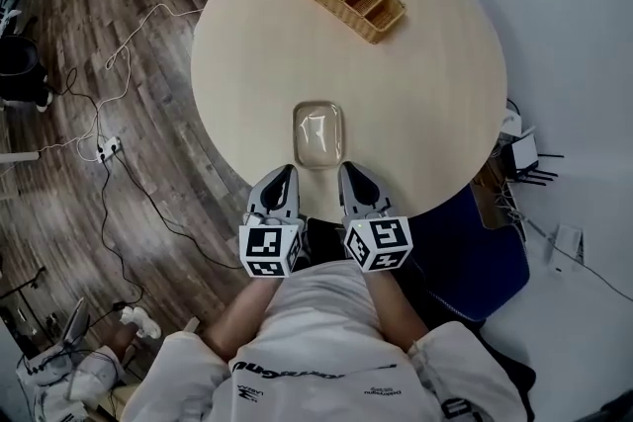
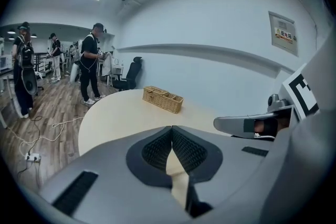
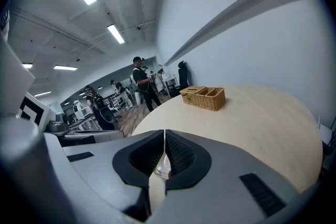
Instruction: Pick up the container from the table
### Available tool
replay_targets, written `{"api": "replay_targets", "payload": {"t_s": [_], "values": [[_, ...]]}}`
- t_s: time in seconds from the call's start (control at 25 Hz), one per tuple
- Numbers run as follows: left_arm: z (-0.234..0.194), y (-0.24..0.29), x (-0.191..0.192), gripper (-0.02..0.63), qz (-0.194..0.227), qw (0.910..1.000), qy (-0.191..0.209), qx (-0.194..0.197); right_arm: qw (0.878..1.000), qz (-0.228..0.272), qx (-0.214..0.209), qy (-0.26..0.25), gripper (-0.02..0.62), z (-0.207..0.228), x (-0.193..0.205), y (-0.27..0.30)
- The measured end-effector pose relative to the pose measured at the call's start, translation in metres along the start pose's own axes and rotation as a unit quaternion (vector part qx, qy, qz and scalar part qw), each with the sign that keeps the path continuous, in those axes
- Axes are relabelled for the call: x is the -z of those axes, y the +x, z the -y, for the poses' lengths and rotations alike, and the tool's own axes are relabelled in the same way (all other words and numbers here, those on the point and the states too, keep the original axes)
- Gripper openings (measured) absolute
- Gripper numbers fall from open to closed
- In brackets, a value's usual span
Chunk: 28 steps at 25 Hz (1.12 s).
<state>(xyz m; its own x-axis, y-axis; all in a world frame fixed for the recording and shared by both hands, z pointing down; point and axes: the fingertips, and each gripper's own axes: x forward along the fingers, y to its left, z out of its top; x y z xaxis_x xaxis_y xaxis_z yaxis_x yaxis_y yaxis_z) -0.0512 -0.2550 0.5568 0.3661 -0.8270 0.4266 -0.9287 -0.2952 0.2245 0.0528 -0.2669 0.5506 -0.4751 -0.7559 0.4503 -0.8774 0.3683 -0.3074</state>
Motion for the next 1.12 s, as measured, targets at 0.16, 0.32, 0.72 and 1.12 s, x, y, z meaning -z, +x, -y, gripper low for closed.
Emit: {"api": "replay_targets", "payload": {"t_s": [0.16,0.32,0.72,1.12], "values": [[-0.01,0.024,0.013,0.017,-0.022,0.9993,-0.028,-0.004,1.0,-0.018,-0.003,0.011,0.037,0.016,0.01,0.019],[-0.018,0.048,0.026,0.018,-0.038,0.9985,-0.038,-0.003,0.999,-0.037,-0.006,0.025,0.058,0.029,0.022,0.04],[-0.04,0.087,0.056,0.095,-0.075,0.995,-0.06,-0.027,0.996,-0.081,-0.01,0.03,0.092,0.05,0.045,0.078],[-0.053,0.116,0.089,0.095,-0.108,0.9905,-0.069,-0.049,0.992,-0.118,0.006,0.032,0.098,0.072,0.072,0.108]]}}
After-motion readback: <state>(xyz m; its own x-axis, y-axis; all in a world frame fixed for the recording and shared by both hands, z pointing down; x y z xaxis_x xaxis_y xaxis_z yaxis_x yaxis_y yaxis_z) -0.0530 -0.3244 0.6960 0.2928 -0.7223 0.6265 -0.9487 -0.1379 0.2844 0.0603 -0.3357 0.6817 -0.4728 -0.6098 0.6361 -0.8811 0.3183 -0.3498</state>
